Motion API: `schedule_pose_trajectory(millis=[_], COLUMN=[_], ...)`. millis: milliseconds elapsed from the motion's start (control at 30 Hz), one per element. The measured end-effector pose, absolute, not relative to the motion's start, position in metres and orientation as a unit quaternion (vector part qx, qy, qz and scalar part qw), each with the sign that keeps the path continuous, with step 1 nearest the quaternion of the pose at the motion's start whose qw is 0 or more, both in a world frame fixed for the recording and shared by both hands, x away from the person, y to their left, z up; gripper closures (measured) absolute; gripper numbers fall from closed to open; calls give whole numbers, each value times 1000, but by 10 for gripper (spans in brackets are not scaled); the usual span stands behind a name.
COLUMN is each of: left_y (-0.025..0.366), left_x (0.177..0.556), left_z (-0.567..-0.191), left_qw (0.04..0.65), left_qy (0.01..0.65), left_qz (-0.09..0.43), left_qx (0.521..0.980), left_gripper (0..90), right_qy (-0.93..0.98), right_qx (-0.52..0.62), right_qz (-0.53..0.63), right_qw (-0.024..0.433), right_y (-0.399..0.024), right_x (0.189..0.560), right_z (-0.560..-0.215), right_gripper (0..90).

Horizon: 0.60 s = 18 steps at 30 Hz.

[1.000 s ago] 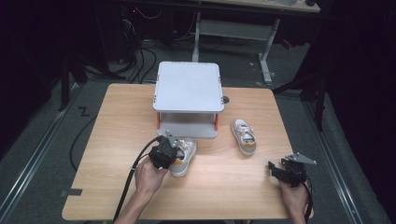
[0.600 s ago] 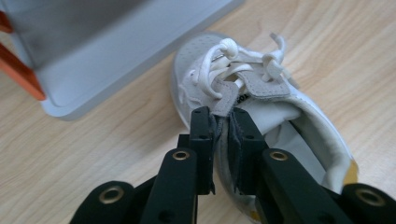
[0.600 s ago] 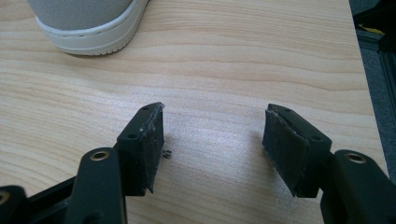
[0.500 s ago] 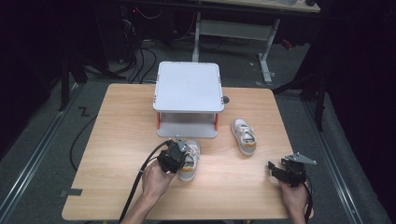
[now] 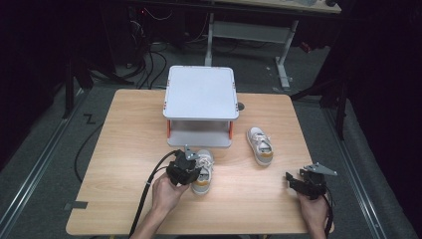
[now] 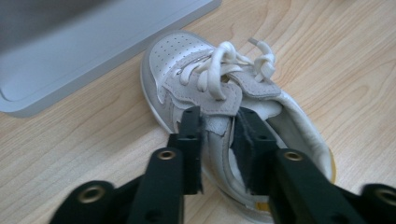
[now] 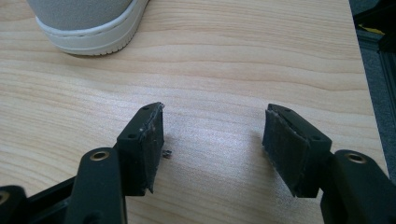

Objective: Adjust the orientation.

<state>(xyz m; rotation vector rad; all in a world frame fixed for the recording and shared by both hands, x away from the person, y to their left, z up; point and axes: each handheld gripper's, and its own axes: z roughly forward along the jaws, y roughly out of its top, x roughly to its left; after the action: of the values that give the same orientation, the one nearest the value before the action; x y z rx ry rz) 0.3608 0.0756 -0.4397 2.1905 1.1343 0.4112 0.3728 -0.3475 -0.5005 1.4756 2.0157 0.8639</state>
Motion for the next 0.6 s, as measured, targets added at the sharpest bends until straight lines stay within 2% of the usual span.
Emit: schedule_pose_trajectory(millis=[33, 67, 233, 600], left_y=[76, 78, 87, 112], left_x=[361, 360, 361, 361], left_z=[-440, -441, -441, -434], left_qw=[318, 325, 354, 413], left_qy=[431, 433, 441, 444], left_qz=[153, 150, 139, 128], left_qx=[830, 827, 813, 785], left_gripper=[620, 547, 443, 352], right_qy=[739, 739, 739, 738], right_qx=[541, 541, 541, 543], right_qz=[317, 317, 317, 316], right_qw=[247, 247, 247, 246], right_y=[-348, -348, -347, -347], right_x=[373, 373, 373, 372], right_z=[-500, -500, -500, -500], right_gripper=[384, 385, 385, 385])
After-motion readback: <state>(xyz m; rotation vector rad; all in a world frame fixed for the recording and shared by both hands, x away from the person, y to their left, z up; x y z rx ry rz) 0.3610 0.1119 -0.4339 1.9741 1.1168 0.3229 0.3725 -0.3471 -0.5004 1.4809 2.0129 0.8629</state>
